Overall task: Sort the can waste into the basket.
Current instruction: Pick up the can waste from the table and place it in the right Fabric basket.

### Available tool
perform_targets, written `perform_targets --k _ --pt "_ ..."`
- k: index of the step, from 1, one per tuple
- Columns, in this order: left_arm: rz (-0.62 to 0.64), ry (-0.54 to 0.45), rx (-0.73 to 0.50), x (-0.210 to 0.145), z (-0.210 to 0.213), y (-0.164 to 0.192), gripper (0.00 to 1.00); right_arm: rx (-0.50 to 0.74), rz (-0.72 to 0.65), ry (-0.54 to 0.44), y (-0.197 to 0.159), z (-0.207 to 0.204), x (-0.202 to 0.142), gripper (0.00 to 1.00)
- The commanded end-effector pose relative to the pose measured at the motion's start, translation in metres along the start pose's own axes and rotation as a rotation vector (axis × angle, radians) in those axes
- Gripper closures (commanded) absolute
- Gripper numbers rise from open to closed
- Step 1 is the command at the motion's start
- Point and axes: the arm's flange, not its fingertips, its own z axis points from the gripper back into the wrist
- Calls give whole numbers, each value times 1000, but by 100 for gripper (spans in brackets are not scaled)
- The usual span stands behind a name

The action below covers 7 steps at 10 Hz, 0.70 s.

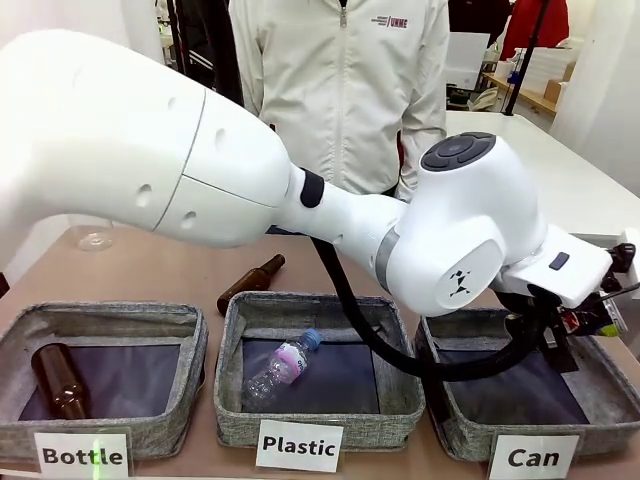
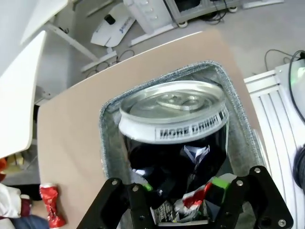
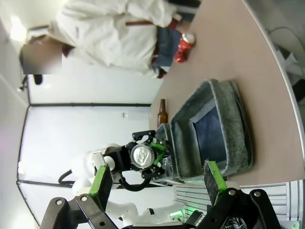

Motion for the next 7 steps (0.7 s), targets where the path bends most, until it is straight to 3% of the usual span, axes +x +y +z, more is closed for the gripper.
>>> perform_targets --k 1,2,3,5,6,7 --pt "19 36 3 13 0 6 42 -19 14 1 4 0 0 0" --pt "19 38 5 12 0 7 10 -19 14 1 4 0 0 0" --pt "13 47 19 12 0 7 0 -19 14 1 4 0 0 0" --pt "22 38 20 10 7 9 0 -19 14 1 4 0 0 0" --pt "29 39 25 7 14 10 9 -19 14 1 4 0 0 0" --pt "31 37 43 4 22 11 0 -19 14 1 4 0 0 0"
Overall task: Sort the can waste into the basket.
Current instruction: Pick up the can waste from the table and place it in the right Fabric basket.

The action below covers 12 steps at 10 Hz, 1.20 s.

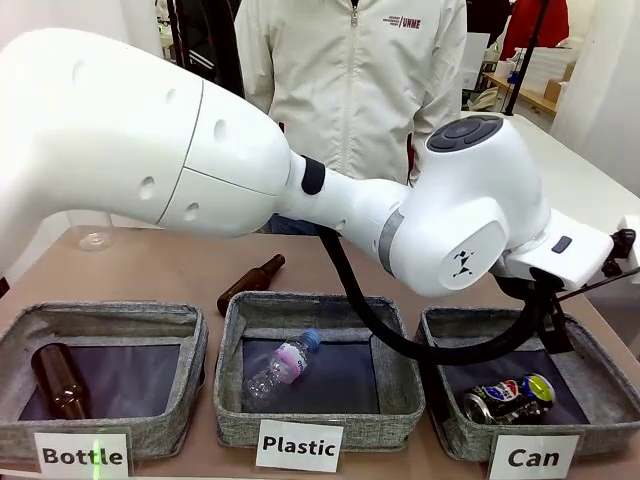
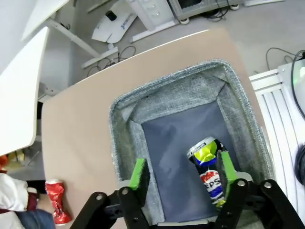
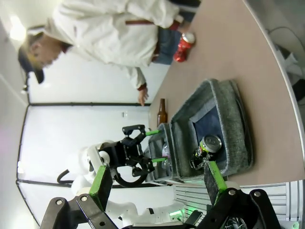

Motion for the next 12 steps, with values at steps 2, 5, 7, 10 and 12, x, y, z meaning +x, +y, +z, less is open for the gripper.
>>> perform_targets --k 2,5,7,10,12 --pt "123 39 8 -13 38 -5 0 -17 12 -1 4 1 0 0" --pt "302 98 -93 -58 125 -14 0 -10 27 82 11 -41 11 0" --pt "467 93 -165 -99 211 -15 0 8 70 236 32 -102 21 0" --pt "724 -30 -190 -184 323 -21 0 -5 132 423 70 -199 18 0" --pt "956 -168 -256 -274 391 -30 0 23 140 538 91 -266 4 0"
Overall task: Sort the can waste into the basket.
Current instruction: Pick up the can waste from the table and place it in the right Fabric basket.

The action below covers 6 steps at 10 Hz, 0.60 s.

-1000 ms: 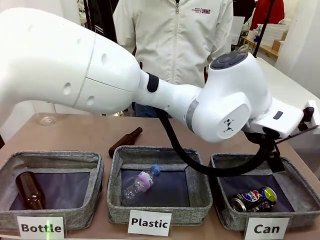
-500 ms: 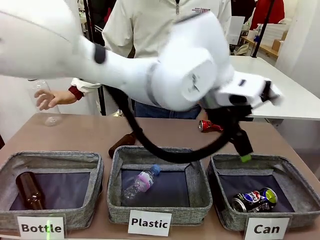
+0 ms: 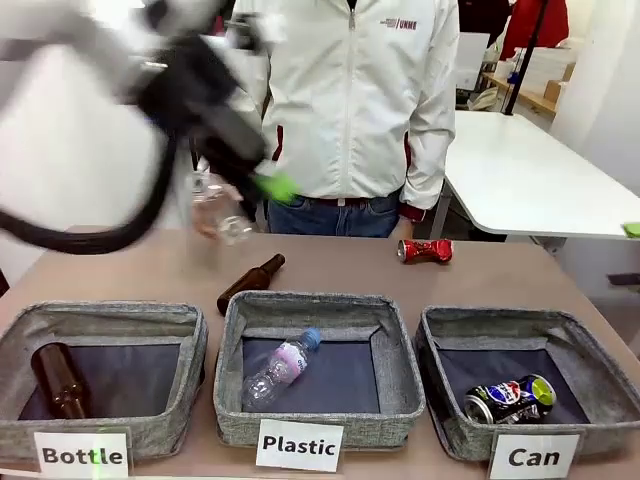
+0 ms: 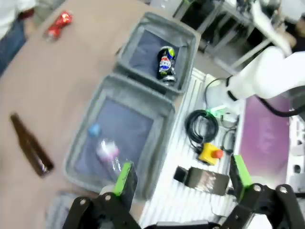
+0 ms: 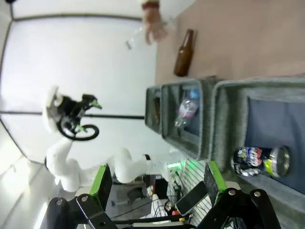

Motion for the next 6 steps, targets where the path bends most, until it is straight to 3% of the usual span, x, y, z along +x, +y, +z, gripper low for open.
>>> perform_targets --k 1,3,4,6 --pt "179 -109 -55 -74 51 50 0 11 -11 66 8 -42 23 0" --pt "387 -267 -171 -171 134 92 0 51 -12 111 24 -82 23 0" --pt "482 -387 -201 -208 161 128 0 42 -6 104 25 -85 33 0" --pt "595 -622 -319 -292 203 168 0 27 -29 81 29 -80 38 0"
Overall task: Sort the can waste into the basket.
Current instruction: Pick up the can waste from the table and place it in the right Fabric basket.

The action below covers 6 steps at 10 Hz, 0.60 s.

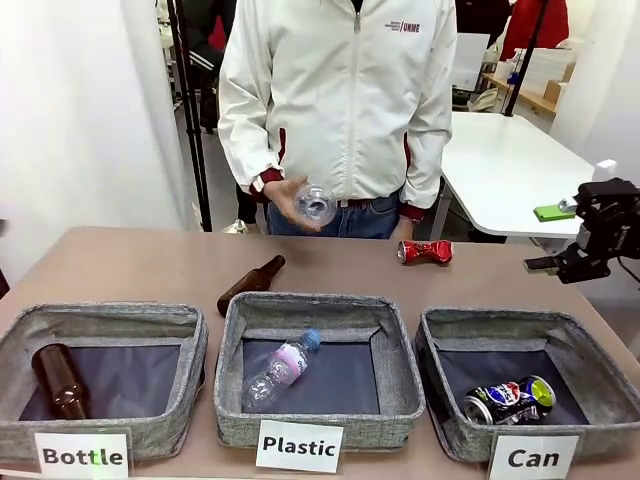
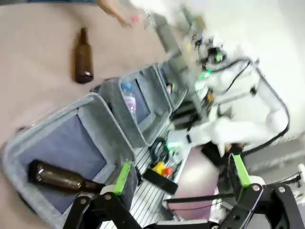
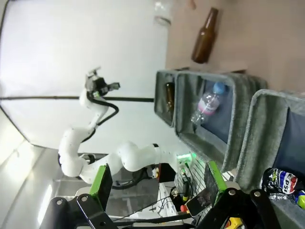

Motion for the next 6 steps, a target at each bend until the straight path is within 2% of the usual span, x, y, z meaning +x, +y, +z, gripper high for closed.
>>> perform_targets --k 1,2,4,5,6 --pt "56 -182 -166 11 29 50 0 3 -33 -80 4 19 13 0" --pt "107 -232 -207 -1 39 82 0 10 -47 -127 2 34 15 0" --pt "112 -182 -177 -6 42 111 0 10 -58 -203 2 56 22 0" --pt "150 -233 -166 -23 51 93 0 -8 -29 -112 -2 39 9 0" --pt "150 -233 -166 -23 51 93 0 -8 -29 -112 -2 39 9 0"
